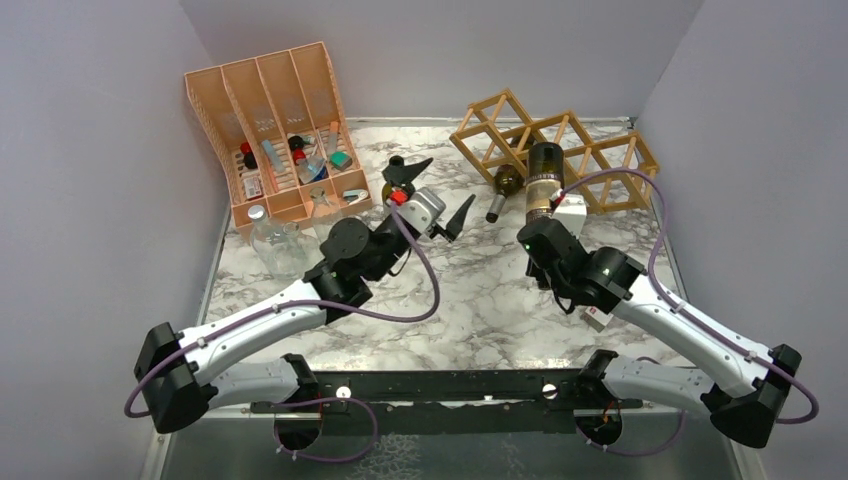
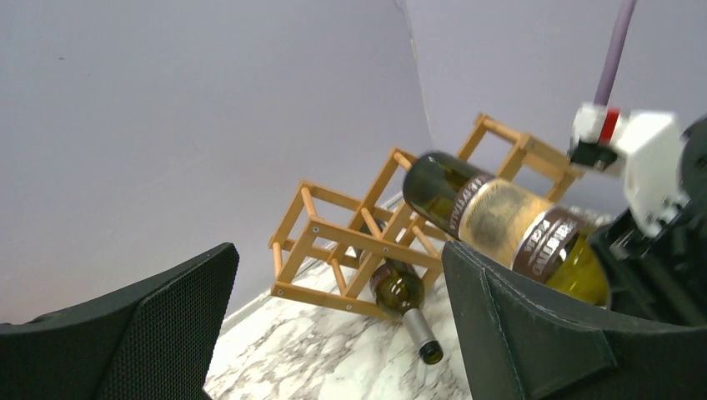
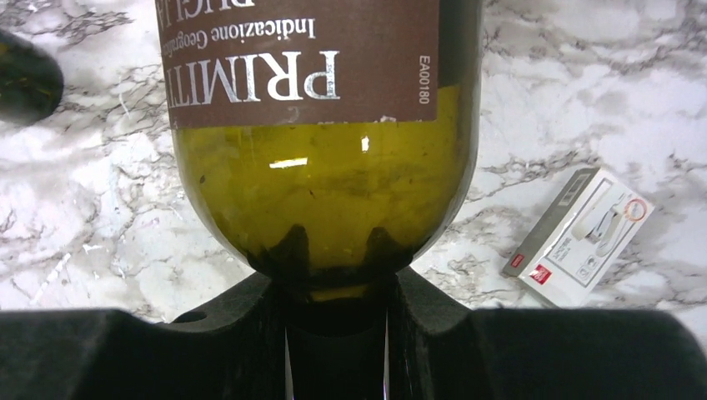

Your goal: Put the wine bottle on the wine rack

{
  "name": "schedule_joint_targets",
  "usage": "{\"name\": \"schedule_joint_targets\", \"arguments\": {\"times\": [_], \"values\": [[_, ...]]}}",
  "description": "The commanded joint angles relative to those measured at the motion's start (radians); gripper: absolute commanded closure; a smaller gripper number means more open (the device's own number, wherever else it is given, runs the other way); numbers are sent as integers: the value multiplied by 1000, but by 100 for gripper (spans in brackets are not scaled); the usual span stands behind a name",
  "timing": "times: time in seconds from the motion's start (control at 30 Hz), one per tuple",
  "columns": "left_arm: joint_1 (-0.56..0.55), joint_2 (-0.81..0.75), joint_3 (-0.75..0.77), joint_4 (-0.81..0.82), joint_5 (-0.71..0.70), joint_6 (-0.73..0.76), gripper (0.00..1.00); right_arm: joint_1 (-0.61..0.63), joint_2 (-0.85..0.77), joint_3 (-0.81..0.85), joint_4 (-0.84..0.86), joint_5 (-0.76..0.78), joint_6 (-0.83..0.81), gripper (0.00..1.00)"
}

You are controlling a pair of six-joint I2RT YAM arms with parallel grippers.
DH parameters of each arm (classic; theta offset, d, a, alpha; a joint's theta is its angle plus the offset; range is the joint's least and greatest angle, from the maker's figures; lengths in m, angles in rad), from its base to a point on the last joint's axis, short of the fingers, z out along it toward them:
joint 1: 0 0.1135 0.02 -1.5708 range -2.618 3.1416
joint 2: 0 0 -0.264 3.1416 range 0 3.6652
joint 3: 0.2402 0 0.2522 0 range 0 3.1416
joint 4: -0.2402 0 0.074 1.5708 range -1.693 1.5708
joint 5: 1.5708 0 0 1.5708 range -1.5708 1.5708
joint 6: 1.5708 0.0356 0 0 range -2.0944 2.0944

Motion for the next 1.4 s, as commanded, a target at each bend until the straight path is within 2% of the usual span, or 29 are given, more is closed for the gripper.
{"name": "schedule_joint_targets", "arguments": {"times": [0.0, 0.2, 0.4, 0.67, 1.07, 1.37], "values": [[-2, -85, -8, -22, -96, -141, 1, -53, -6, -42, 174, -74, 21, 99], [-2, -160, -8, -61, -83, -175, 1, -54, 17, -80, 170, -84, 154, 99], [-2, -176, -2, -63, -189, -189, 1, -57, 82, -86, 155, -51, 300, 99], [-1, -173, 25, -112, -171, -223, 1, -77, 207, -101, 180, -7, 407, 99], [-1, -173, 34, -121, -217, -256, 1, -111, 232, -75, 252, -5, 354, 99], [-2, -177, 29, -133, -171, -242, 1, -150, 292, -30, 330, -35, 303, 99]]}}
